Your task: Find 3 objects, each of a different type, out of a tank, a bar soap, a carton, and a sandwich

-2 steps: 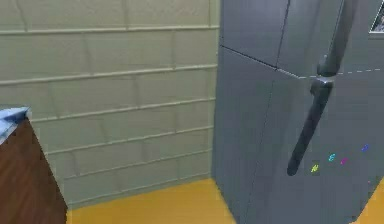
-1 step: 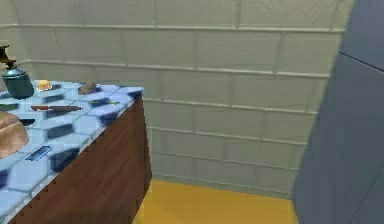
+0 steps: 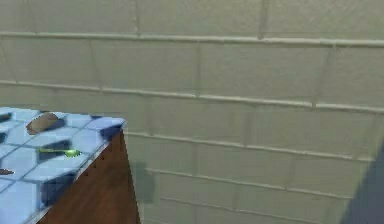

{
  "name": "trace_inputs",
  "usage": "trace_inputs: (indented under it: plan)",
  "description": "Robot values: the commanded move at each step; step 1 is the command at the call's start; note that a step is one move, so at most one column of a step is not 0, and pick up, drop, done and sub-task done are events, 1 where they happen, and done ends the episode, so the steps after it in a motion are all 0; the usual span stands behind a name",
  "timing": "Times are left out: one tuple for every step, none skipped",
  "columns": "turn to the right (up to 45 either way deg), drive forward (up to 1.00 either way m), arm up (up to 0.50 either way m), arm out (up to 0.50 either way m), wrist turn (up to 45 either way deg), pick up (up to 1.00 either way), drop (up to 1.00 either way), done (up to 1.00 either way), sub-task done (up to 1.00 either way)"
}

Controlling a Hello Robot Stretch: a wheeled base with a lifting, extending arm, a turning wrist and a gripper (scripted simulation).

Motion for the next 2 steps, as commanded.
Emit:
trace_inputs:
  plan:
    - [-36.0,0.0,0.0,0.0,0.0,0.0,0.0,0.0,0.0]
    - [0.0,0.0,0.0,0.0,0.0,0.0,0.0,1.0,0.0]
